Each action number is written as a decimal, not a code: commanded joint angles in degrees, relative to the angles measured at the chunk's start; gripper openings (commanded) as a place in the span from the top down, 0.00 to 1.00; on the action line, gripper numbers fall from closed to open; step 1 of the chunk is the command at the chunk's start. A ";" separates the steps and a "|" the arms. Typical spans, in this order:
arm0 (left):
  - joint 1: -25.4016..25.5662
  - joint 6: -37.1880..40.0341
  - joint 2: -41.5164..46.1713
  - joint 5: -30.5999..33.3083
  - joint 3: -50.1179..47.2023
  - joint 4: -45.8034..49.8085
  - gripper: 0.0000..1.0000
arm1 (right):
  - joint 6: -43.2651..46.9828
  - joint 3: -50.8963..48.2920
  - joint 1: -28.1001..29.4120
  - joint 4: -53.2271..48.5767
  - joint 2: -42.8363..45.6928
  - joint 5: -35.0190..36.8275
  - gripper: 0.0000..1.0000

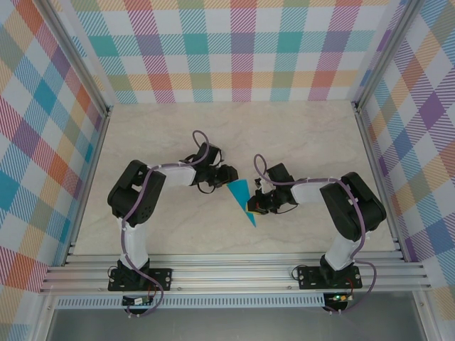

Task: Fold a paper plane with a square sheet of paper (pick it up from the middle)

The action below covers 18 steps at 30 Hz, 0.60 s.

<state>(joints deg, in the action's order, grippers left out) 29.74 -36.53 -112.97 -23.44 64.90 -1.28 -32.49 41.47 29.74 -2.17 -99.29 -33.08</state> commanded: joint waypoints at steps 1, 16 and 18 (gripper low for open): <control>-2.55 3.21 -1.18 2.67 2.25 2.83 0.62 | 1.77 -2.07 0.89 -7.65 -4.25 6.62 0.97; 0.47 0.27 13.72 3.00 0.02 6.55 0.63 | -0.03 -0.03 0.94 -7.18 -4.44 5.88 0.96; 2.10 -1.49 14.42 3.56 -1.72 5.49 0.64 | -0.12 -0.08 0.94 -7.28 -4.34 6.21 0.96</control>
<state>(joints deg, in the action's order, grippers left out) 29.23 -35.86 -100.09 -20.78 65.89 4.08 -32.36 42.87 29.71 -4.05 -99.94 -33.43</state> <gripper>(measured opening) 0.364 0.045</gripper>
